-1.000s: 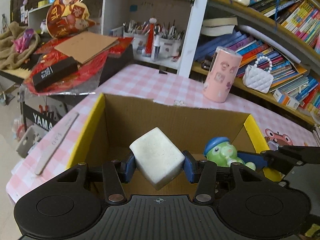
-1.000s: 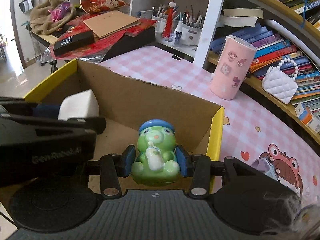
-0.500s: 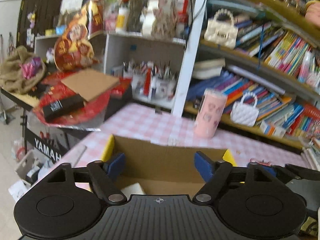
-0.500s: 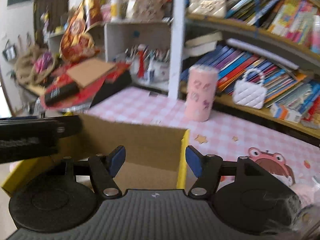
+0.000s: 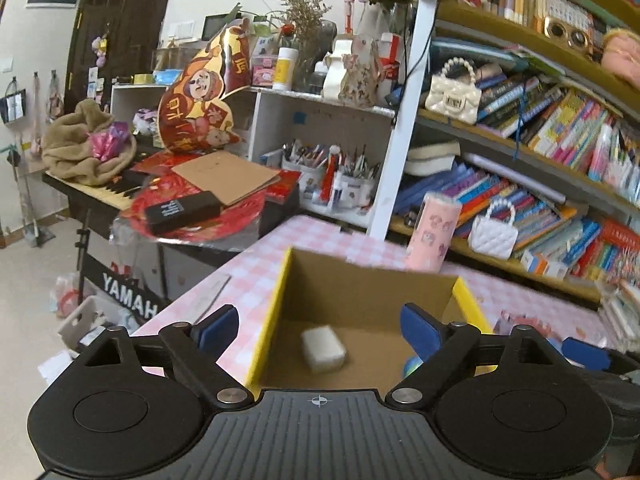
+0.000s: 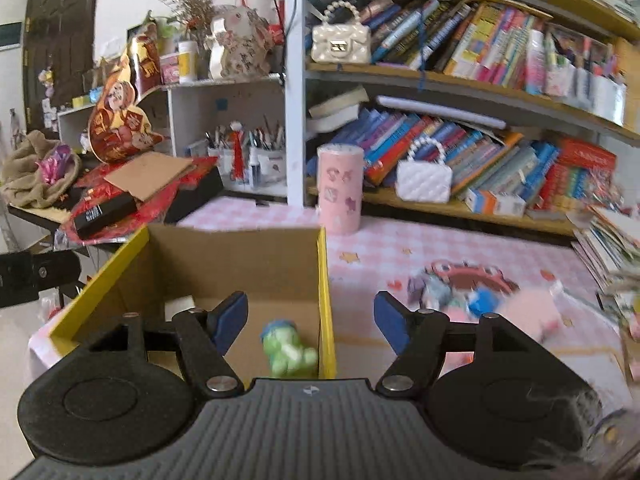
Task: Organize objects
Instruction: 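Open both grippers to drop the cube and bear into the box, then lift both grippers out of the box and back over the table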
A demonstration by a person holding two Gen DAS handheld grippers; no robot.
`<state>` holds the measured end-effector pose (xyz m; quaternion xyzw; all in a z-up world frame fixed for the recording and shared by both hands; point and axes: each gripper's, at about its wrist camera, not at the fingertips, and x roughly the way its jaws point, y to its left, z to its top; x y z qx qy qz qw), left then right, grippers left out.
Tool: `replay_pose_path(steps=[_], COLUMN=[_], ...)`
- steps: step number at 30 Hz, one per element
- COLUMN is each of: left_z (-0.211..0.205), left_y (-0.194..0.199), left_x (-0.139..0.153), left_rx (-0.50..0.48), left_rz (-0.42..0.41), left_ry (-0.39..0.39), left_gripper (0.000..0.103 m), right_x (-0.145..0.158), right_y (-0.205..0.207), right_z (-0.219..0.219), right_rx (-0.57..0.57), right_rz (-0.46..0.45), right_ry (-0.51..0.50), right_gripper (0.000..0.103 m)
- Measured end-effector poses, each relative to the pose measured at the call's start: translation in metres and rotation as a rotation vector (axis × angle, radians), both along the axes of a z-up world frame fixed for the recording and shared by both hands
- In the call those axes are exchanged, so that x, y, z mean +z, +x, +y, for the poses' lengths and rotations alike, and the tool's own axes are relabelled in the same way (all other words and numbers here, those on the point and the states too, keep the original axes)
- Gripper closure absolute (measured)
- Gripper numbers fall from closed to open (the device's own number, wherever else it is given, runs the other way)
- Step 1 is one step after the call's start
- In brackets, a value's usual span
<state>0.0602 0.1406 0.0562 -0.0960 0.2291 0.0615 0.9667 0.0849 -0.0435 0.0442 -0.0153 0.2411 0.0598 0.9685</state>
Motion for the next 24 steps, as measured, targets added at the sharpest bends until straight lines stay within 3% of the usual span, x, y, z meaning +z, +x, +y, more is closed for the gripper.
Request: replay_pose_path(steps=[11, 24], left_z=[0.003, -0.022], left_y=[-0.06, -0.089], left_x=[-0.037, -0.049], left_rx=[-0.035, -0.13], left_rz=[0.127, 0.177], left_ry=[0.044, 0.091], left_gripper=[0.013, 0.013], right_x=[-0.046, -0.053], right_y=[-0.078, -0.127], right_z=[0.016, -0.009], right_rx=[-0.021, -0.16], right_rz=[0.159, 0.205], right_ry=[-0.063, -0.049], right_gripper=[0.031, 0.025])
